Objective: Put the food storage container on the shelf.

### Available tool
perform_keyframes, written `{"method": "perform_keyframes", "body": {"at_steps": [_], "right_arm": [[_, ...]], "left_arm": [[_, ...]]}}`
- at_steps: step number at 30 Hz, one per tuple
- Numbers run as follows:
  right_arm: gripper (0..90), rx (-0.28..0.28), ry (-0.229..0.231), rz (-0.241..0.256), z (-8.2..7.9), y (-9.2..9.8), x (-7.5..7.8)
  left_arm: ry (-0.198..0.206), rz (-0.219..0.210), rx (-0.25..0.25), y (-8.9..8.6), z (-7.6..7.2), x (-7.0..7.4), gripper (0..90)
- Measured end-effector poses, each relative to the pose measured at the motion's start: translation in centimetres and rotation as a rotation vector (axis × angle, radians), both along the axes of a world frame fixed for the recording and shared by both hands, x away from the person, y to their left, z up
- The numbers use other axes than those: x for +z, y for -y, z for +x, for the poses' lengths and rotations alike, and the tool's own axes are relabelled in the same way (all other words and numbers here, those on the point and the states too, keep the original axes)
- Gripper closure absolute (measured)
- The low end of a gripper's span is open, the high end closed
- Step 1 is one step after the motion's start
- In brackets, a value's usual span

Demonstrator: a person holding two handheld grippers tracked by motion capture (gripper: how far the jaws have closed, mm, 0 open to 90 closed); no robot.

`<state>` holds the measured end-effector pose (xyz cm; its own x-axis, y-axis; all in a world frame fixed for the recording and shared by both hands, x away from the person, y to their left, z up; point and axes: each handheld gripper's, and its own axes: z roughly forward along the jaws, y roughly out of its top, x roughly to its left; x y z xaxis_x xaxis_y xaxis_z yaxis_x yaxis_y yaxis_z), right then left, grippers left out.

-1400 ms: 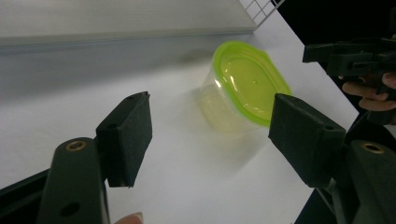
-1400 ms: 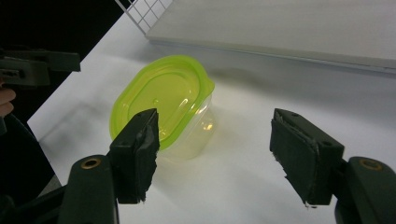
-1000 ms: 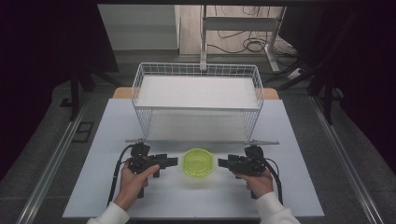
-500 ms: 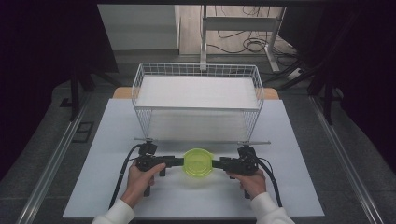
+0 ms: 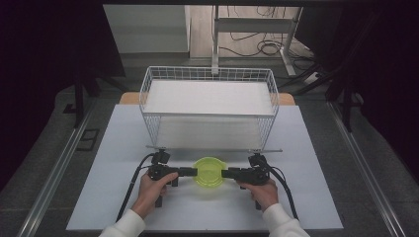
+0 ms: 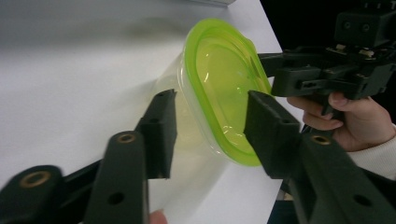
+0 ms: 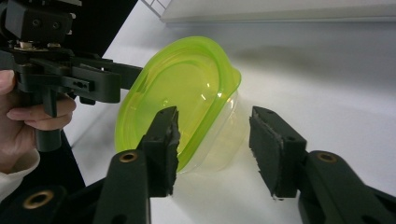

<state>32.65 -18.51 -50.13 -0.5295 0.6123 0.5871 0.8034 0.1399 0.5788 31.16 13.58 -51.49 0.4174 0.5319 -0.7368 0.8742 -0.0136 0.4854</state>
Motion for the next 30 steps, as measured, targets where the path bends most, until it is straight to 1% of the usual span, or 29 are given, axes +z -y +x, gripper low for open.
{"method": "perform_keyframes", "body": {"at_steps": [3,4,5,6,7,10,12,15,17,20,22,25,26,28,30], "right_arm": [[62.7,0.013,-0.016,0.017,0.1,-0.2,-0.3],[65.4,0.013,-0.021,0.02,0.1,-0.3,-0.4],[68.3,0.017,-0.032,0.035,0.1,-0.3,-0.5],[71.3,0.015,-0.043,0.056,0.1,-0.2,-0.6],[72.6,0.01,-0.053,0.066,0.1,-0.2,-0.7],[75.9,-0.009,-0.091,0.102,0.2,0.2,-0.9],[77.1,-0.021,-0.101,0.115,0.1,0.3,-0.9],[78.4,-0.021,-0.095,0.112,0.0,0.4,-0.8],[80.2,-0.023,-0.091,0.107,-0.1,0.4,-0.6],[80.3,-0.019,-0.075,0.106,-0.2,0.4,-0.5],[80.3,-0.019,-0.076,0.11,-0.3,0.4,-0.3],[80.3,-0.011,-0.053,0.11,-0.4,0.5,0.1],[80.4,-0.011,-0.051,0.109,-0.5,0.5,0.3],[80.4,-0.006,-0.029,0.108,-0.7,0.5,0.7],[80.4,-0.003,-0.017,0.113,-0.8,0.5,1.1]], "left_arm": [[-0.011,-0.011,-0.01,0.1,0.0,-0.1,66.8],[-0.013,-0.008,-0.012,0.1,0.0,-0.1,69.8],[-0.017,-0.003,-0.016,0.2,-0.1,-0.2,72.3],[-0.025,-0.015,-0.019,0.2,-0.1,-0.3,74.4],[-0.033,-0.029,-0.021,0.2,-0.1,-0.3,75.6],[-0.045,-0.043,-0.028,0.2,-0.2,-0.2,77.1],[-0.041,-0.045,-0.031,0.2,-0.2,-0.1,78.1],[-0.035,-0.049,-0.038,0.1,-0.3,0.0,79.3],[-0.022,-0.046,-0.04,0.1,-0.4,0.2,81.6],[-0.01,-0.044,-0.042,0.1,-0.5,0.4,81.9],[-0.002,-0.051,-0.045,0.0,-0.6,0.6,82.0],[0.012,-0.057,-0.048,0.1,-0.8,0.9,81.9],[0.022,-0.053,-0.05,0.1,-0.9,1.2,82.0],[0.038,-0.05,-0.051,0.0,-1.1,1.6,82.1],[0.052,-0.05,-0.052,0.0,-1.3,2.1,82.1]]}}
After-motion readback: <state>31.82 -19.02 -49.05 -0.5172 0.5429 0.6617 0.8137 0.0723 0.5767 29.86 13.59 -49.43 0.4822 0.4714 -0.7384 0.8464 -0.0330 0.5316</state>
